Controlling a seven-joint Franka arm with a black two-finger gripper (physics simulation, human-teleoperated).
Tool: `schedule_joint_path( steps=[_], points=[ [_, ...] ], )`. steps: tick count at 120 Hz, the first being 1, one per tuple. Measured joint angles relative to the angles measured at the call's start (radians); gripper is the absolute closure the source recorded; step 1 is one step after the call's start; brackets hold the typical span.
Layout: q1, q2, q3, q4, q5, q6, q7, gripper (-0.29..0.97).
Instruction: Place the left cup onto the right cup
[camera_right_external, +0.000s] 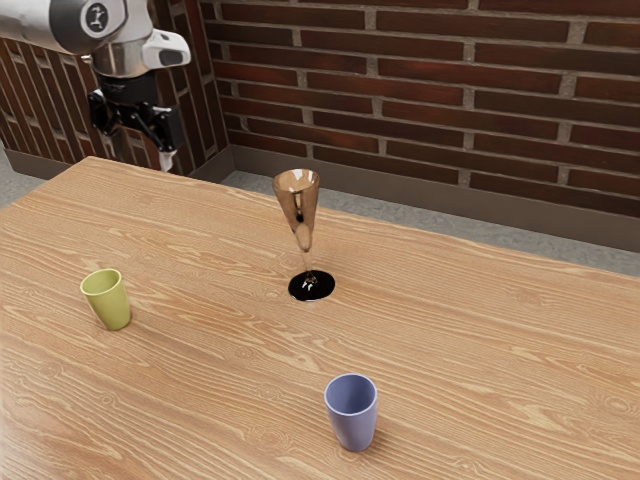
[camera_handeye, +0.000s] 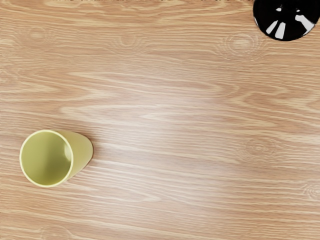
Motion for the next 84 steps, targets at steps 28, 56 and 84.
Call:
schedule_joint_path(
  steps=[28, 56, 84],
  points=[
    [0.035, 0.0, 0.002, -0.008, 0.0, 0.01, 0.009, 0.0],
    [-0.036, 0.006, 0.101, -0.108, 0.0, 0.05, 0.012, 0.0],
    [-0.072, 0.01, 0.178, -0.231, 0.007, 0.17, 0.05, 0.0]
  ],
)
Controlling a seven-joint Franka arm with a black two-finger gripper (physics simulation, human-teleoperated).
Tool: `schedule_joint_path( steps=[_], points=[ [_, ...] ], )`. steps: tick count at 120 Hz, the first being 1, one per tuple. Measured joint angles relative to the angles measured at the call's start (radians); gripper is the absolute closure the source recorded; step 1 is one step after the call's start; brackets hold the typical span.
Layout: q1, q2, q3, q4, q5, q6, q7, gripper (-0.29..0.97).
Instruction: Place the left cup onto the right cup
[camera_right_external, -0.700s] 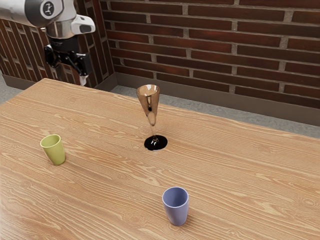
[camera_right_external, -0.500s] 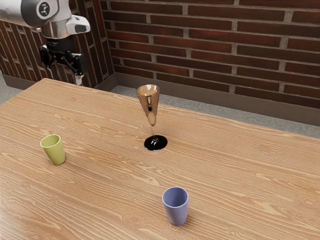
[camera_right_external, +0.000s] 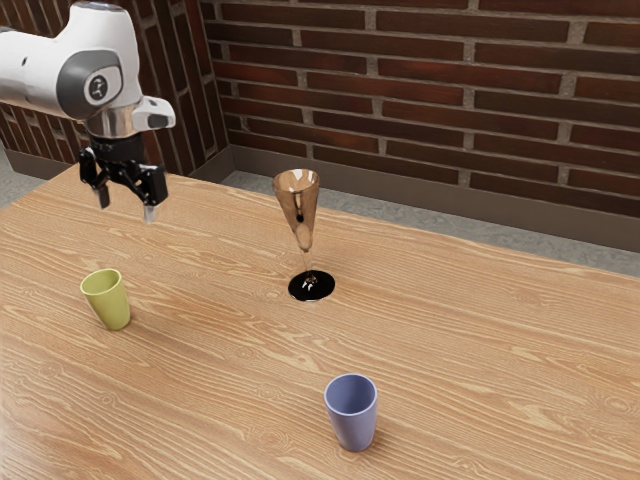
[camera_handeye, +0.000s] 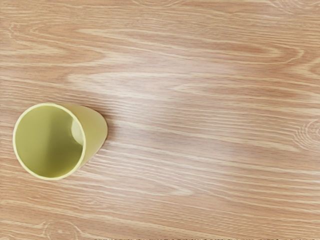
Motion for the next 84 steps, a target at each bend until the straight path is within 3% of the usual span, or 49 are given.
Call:
schedule_joint_path(
  steps=[34, 84],
  points=[
    [0.017, -0.1, 0.025, -0.257, 0.03, 0.187, 0.037, 0.0],
    [0.084, 0.02, 0.122, -0.277, 0.045, 0.405, 0.124, 0.0]
  ],
)
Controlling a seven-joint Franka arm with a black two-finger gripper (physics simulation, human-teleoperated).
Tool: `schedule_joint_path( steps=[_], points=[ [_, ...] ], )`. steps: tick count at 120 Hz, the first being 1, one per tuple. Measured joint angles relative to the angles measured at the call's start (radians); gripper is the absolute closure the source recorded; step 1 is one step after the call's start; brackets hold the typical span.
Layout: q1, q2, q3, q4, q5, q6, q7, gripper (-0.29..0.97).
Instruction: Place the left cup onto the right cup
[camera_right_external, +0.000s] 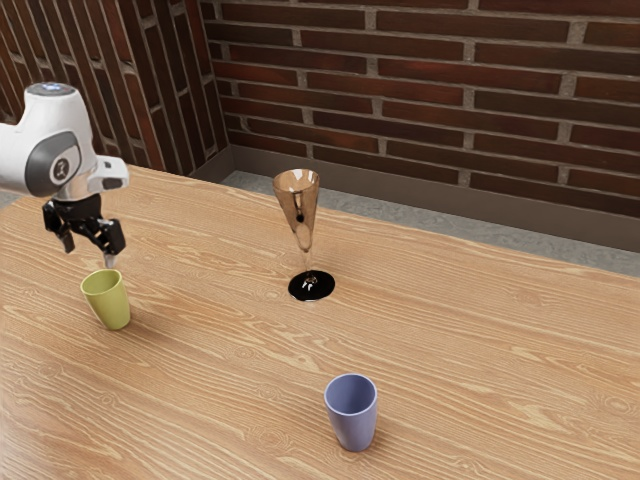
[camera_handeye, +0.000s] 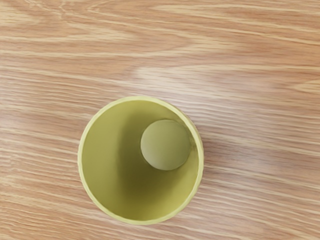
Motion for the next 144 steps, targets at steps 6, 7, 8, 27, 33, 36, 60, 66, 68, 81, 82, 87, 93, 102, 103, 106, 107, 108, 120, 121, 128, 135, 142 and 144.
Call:
schedule_joint_path(
  steps=[6, 7, 8, 27, 33, 36, 60, 66, 68, 81, 82, 87, 93, 102, 103, 106, 107, 108, 120, 121, 128, 135, 142, 144],
  points=[
    [0.001, 0.013, 0.004, 0.0, 0.0, 0.017, 0.008, 0.0],
    [0.0, 0.015, 0.005, 0.0, 0.0, 0.02, 0.009, 0.0],
    [-0.001, 0.017, 0.006, 0.0, -0.001, 0.023, 0.011, 0.0],
    [-0.052, 0.065, 0.019, 0.0, -0.007, 0.073, 0.034, 0.0],
    [-0.055, 0.075, 0.02, 0.0, -0.011, 0.085, 0.04, 0.0],
    [-0.055, 0.078, 0.02, 0.0, -0.012, 0.091, 0.042, 0.0],
    [-0.051, 0.096, 0.02, -0.01, -0.027, 0.122, 0.061, 0.0],
    [-0.051, 0.091, 0.02, -0.034, -0.031, 0.133, 0.065, 0.0],
    [-0.051, 0.086, 0.02, -0.043, -0.032, 0.136, 0.066, 0.0],
    [-0.051, 0.07, 0.021, -0.074, -0.035, 0.156, 0.073, 0.0],
    [-0.051, 0.069, 0.021, -0.075, -0.036, 0.157, 0.073, 0.0],
    [-0.05, 0.069, 0.021, -0.077, -0.036, 0.163, 0.076, 0.0],
    [-0.05, 0.071, 0.022, -0.078, -0.037, 0.171, 0.078, 0.0],
    [-0.047, 0.084, 0.022, -0.077, -0.037, 0.183, 0.082, 0.0],
    [-0.046, 0.086, 0.022, -0.077, -0.037, 0.185, 0.082, 0.0],
    [-0.045, 0.092, 0.022, -0.076, -0.038, 0.19, 0.083, 0.0],
    [-0.044, 0.094, 0.022, -0.076, -0.038, 0.192, 0.083, 0.0],
    [-0.043, 0.097, 0.022, -0.075, -0.038, 0.193, 0.084, 0.0],
    [-0.034, 0.12, 0.027, -0.073, -0.038, 0.215, 0.088, 0.0],
    [-0.034, 0.122, 0.027, -0.073, -0.038, 0.217, 0.088, 0.0],
    [-0.031, 0.133, 0.027, -0.072, -0.039, 0.228, 0.09, 0.0],
    [-0.028, 0.145, 0.028, -0.072, -0.041, 0.24, 0.092, 0.0],
    [-0.027, 0.157, 0.028, -0.072, -0.044, 0.25, 0.093, 0.01],
    [-0.027, 0.16, 0.028, -0.072, -0.045, 0.253, 0.094, 0.01]
  ],
)
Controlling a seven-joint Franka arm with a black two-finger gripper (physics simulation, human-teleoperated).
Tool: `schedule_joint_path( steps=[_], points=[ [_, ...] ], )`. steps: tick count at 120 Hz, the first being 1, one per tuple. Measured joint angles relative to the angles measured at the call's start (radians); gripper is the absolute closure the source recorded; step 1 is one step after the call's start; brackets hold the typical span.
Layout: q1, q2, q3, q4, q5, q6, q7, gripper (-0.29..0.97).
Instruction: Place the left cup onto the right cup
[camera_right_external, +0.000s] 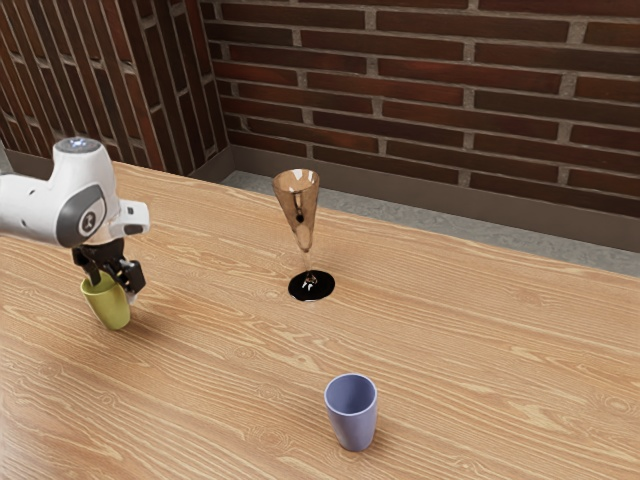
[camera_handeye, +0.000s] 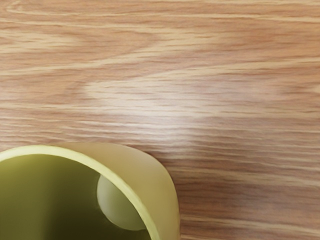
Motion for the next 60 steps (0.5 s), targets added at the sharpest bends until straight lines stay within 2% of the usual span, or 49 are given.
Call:
schedule_joint_path(
  steps=[20, 60],
  points=[
    [0.0, 0.026, 0.0, 0.0, -0.013, 0.027, 0.004, 0.09],
    [0.006, 0.039, 0.0, 0.0, -0.018, 0.055, 0.009, 0.47]
  ],
)
